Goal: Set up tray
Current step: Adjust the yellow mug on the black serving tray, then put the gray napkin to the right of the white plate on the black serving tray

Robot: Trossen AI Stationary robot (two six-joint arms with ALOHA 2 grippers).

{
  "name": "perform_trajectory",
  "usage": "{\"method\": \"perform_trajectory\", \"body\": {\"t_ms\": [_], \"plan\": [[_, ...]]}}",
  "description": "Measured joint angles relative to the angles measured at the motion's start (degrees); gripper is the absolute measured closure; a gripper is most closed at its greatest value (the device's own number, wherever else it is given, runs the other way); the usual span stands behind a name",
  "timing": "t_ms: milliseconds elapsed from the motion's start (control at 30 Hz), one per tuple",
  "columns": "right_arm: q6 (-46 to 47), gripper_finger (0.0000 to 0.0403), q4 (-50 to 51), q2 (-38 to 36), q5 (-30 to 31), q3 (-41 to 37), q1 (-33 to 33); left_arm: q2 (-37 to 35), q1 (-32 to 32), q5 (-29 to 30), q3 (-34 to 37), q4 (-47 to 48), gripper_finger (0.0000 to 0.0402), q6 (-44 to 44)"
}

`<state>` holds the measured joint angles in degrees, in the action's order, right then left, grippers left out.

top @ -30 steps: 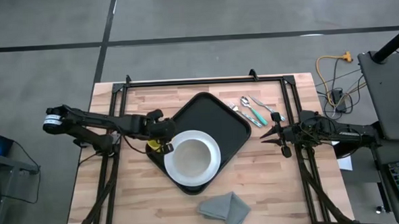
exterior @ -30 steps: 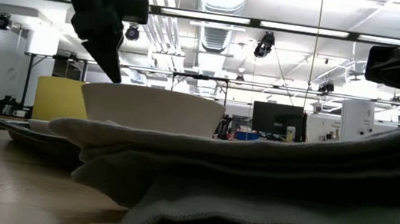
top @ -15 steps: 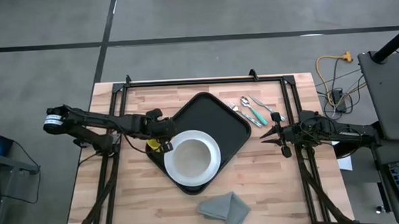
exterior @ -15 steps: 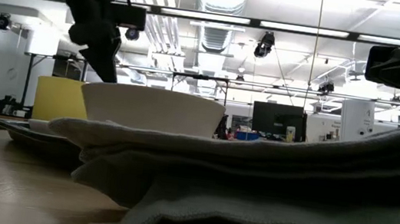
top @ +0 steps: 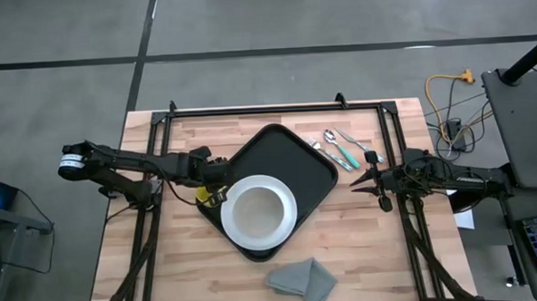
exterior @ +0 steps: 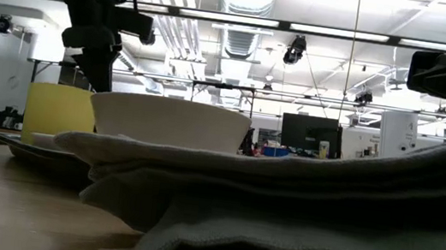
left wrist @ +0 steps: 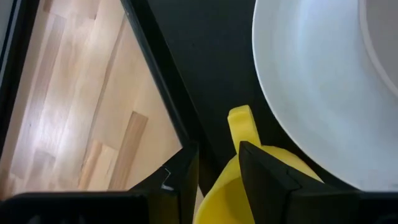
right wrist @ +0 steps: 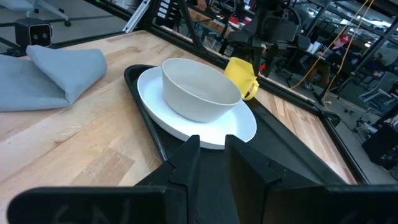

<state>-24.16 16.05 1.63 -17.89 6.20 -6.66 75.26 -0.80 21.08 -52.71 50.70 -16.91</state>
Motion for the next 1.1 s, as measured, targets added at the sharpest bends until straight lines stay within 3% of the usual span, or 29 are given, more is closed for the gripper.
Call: {"method": "perform_trajectory", "body": {"t_ms": [567,1100], "plan": [[0.07,0.0335,0.00,0.02,0.00,0.00,-0.02,-0.12,-0.96,-0.11,-1.69,-1.34,0.0301,-0.20],[0.06,0.0335,0.00,0.00,-0.02,0.00,-0.01,-3.02,-12.69,-6.05,-0.83,-16.35,0.0301,15.09]]}}
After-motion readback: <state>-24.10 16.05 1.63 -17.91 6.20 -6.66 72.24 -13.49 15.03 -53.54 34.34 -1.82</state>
